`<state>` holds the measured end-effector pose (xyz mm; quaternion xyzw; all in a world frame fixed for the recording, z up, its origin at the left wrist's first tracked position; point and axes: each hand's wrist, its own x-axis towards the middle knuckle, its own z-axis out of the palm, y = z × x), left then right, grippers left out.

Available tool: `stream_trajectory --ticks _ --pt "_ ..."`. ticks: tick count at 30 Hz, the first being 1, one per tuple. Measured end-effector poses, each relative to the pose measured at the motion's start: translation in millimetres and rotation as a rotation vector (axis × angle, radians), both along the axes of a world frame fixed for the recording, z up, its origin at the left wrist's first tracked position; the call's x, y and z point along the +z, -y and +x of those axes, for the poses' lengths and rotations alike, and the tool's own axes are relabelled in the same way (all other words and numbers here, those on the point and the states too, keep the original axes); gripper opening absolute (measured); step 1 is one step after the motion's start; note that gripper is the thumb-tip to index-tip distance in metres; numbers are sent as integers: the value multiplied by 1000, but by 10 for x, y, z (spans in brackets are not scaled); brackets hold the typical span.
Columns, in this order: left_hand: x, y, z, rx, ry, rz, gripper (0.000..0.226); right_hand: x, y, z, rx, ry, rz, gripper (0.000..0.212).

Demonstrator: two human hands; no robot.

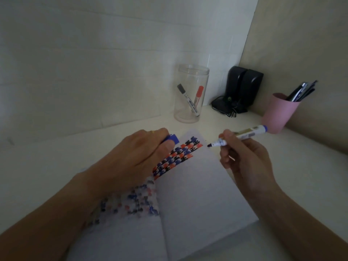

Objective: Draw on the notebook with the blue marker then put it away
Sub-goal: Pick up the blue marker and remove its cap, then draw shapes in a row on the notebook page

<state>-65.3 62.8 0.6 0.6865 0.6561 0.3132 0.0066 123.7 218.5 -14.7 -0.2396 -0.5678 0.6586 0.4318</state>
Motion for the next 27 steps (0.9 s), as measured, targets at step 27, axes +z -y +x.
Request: stream_trajectory --ticks 27 --pt "-362 -222 -143 -25 -29 -277 62 -176 -60 -3 -10 514 340 3"
